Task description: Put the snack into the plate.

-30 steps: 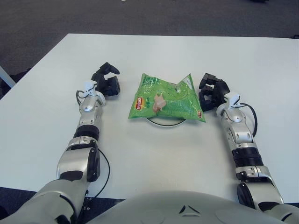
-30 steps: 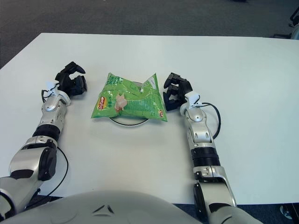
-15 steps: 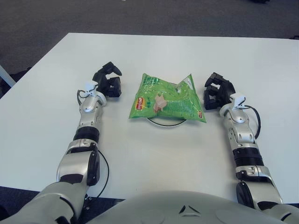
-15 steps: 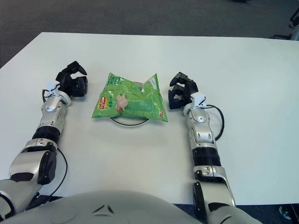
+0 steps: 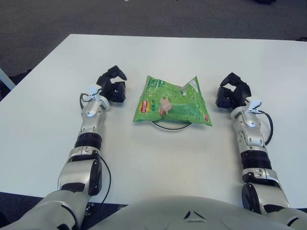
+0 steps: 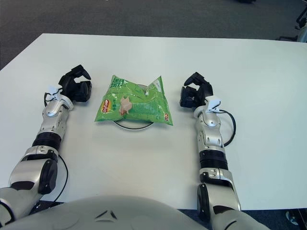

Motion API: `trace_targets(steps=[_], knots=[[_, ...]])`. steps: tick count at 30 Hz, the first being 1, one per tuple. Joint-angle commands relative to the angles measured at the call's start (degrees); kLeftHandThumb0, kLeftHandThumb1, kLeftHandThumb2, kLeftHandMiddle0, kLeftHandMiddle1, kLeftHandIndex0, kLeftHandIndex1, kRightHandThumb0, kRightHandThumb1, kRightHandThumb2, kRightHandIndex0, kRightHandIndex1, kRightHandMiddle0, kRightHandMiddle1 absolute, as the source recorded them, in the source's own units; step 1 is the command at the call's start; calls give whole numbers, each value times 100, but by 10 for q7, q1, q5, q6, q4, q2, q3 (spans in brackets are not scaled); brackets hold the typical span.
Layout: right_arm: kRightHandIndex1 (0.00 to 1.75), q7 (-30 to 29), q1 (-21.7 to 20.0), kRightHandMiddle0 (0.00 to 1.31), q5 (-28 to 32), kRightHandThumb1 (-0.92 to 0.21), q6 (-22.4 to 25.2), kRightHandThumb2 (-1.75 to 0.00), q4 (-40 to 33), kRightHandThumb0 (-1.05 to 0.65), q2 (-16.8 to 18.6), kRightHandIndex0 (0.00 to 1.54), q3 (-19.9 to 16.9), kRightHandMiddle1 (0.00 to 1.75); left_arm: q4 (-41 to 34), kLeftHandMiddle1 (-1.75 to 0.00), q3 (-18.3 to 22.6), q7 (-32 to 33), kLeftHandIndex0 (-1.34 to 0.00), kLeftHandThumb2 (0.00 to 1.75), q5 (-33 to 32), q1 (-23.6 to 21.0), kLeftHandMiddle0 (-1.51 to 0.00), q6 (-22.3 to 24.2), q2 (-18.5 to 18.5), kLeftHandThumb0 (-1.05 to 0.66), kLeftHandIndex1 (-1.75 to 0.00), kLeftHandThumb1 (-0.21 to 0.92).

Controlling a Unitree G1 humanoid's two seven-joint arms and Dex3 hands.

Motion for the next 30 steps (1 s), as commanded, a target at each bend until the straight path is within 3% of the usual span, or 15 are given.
trace_targets(steps=[1,9,14,17,21,30], knots=[[175,21,65,64,20,-28,-42,-135,59,-49,20,133,-14,175,27,-175,-9,-3,-67,140,6,76,-134,-20,-24,-51,-175,25],[175,33,67,63,28,-30,-74,-134,79,-48,18,134,-32,175,5,-175,-11,-3,-66,139,2,100,-135,-42,-28,-51,-175,26],[175,14,75,63,27,-29,-61,-135,64,-49,22,133,-42,175,-23,-175,-11,1,-66,139,1,125,-135,-48,-30,-50,-175,26],[175,10,76,64,28,-28,-55,-136,60,-49,23,133,-45,175,-41,-175,-11,6,-66,138,1,139,-135,-44,-31,-50,-175,26],[175,7,81,64,30,-28,-37,-136,46,-49,20,133,-49,175,-110,-175,-12,38,-67,139,9,189,-133,-18,-40,-51,-175,25],[175,17,87,65,35,-27,-4,-137,21,-50,14,133,-49,175,-175,-175,-15,100,-69,142,27,220,-131,16,-63,-52,-175,23]])
